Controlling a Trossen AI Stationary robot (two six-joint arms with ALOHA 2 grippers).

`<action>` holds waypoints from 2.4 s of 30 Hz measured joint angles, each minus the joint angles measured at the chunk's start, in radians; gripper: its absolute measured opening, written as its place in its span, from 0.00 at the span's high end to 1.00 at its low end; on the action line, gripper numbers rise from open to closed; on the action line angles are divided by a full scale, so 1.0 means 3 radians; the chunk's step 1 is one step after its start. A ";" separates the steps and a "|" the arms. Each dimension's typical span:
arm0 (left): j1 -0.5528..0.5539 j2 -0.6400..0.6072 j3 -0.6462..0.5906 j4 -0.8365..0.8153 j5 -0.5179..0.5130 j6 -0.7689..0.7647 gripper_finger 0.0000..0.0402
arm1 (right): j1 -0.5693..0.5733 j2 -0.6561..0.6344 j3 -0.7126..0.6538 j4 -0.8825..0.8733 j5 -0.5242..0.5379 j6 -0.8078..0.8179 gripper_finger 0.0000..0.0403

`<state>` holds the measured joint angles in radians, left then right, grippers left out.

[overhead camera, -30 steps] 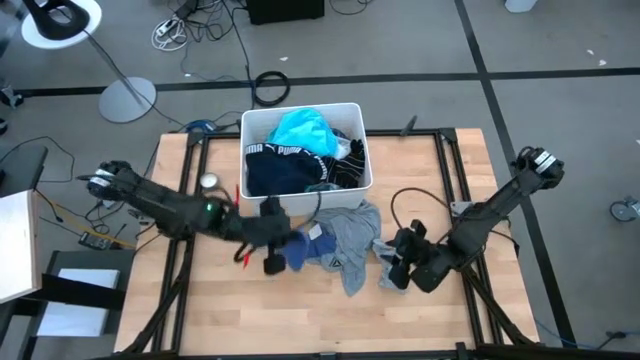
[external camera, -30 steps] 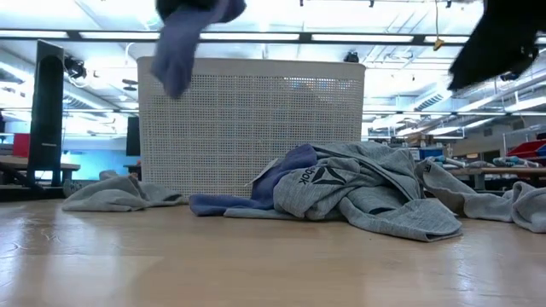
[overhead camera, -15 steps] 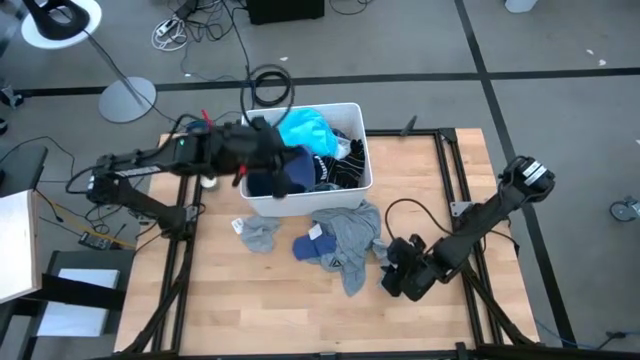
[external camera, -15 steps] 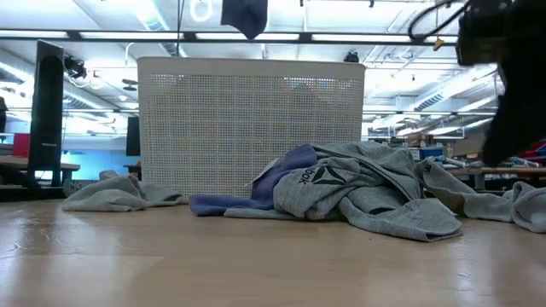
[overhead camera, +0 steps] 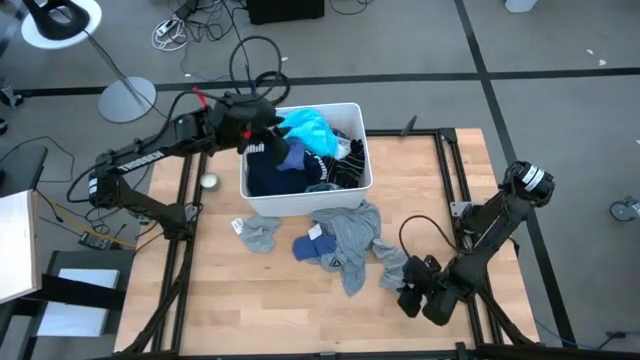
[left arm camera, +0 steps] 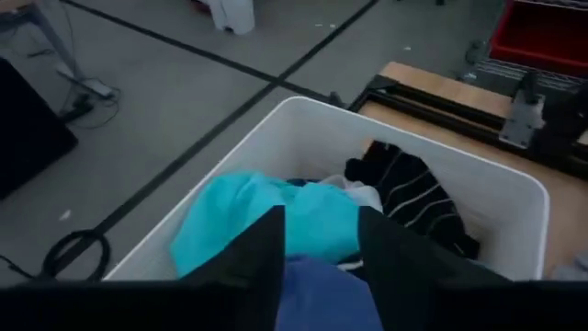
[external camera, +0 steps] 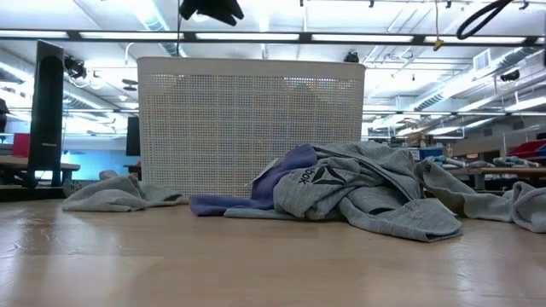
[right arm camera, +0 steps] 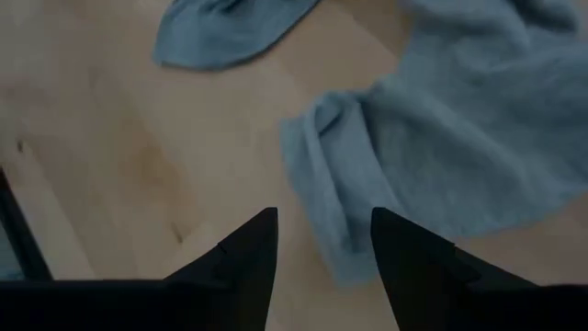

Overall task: Sort clothes
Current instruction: Put the gray sock into the white bin

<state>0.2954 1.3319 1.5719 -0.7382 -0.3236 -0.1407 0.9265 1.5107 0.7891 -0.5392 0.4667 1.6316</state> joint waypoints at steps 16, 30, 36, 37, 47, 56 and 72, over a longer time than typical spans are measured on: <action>-0.0350 -0.0493 -0.0137 -0.0397 0.0392 -0.0168 0.54 | -0.0042 0.0816 0.0023 0.0563 0.0422 -0.0017 0.72; -0.1095 -0.1756 -0.1634 -0.0394 -0.0022 -0.1211 0.55 | -0.0113 0.0168 0.0507 -0.0872 0.0176 -0.0154 0.99; -0.1492 -0.2041 -0.2338 -0.0060 -0.0164 -0.1637 0.55 | -0.0112 -0.0132 0.1315 -0.2379 0.0237 -0.0209 0.99; -0.1551 -0.2077 -0.2444 0.0007 -0.0195 -0.1683 0.55 | -0.0111 -0.0150 0.1492 -0.2627 0.0241 -0.0210 0.99; -0.2031 -0.2177 -0.3160 0.0850 -0.0601 -0.2156 0.55 | -0.0293 -0.0310 0.2832 -0.3449 0.0672 -0.0909 1.00; -0.2225 -0.2297 -0.2878 0.0922 -0.0850 -0.1392 0.55 | -0.0691 -0.0295 0.3226 -0.3442 0.0910 -0.1724 1.00; -0.2669 -0.2405 -0.2876 -0.0307 -0.0937 -0.2391 0.62 | -0.0879 -0.0297 0.3231 -0.3381 0.0879 -0.1931 1.00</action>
<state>-0.5052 0.6104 0.7092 -0.8303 -0.6048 -0.8579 0.6628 1.4216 1.7584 -1.5535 0.7303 1.0524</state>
